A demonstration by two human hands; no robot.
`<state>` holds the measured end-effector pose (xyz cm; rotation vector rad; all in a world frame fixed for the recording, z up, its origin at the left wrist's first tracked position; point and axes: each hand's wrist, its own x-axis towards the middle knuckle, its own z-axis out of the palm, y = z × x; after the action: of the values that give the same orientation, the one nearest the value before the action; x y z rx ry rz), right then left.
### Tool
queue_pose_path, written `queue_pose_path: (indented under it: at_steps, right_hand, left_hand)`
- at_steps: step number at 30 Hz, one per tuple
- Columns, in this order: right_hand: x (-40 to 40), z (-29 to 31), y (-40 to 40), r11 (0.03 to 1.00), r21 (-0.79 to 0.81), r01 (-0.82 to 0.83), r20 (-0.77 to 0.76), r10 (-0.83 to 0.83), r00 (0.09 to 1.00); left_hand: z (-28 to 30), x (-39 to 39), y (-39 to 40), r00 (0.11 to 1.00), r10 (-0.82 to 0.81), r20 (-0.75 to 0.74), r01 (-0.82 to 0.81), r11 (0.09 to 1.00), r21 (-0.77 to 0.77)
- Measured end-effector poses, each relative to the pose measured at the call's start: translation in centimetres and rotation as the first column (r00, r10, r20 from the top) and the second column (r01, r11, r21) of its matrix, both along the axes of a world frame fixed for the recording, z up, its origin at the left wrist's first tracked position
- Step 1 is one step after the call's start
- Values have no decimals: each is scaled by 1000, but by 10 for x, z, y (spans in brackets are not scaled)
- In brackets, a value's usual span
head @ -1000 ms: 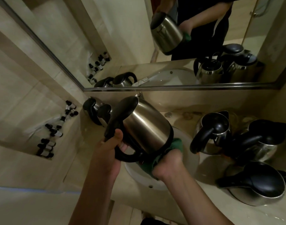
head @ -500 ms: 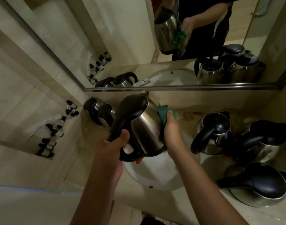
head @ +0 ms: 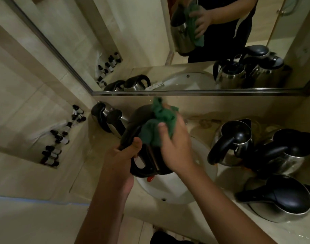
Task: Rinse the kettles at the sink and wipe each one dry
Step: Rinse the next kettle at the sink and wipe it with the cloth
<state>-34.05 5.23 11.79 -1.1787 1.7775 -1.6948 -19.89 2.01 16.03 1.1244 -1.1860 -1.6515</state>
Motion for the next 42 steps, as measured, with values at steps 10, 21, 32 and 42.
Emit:
queue_pose_path:
  at_steps: [10, 21, 32, 42]
  right_hand:
    - [0, -7, -1, 998, 5, -64, 10, 64, 998]
    - [-18, -17, 1, 968, 175, -181, 469, 79, 879]
    - [-47, 1, -24, 924, 205, -323, 473, 196, 859]
    - [-65, 23, -41, 862, 194, -468, 516, 316, 796]
  left_hand:
    - [-5, 5, -4, 998, -4, 64, 3, 1000, 17]
    - [-1, 16, -2, 990, -20, 139, 20, 1000, 3]
    - [5, 19, -3, 997, 0, 77, 0, 1000, 2]
    - [-1, 24, -2, 996, -63, 56, 63, 998, -7]
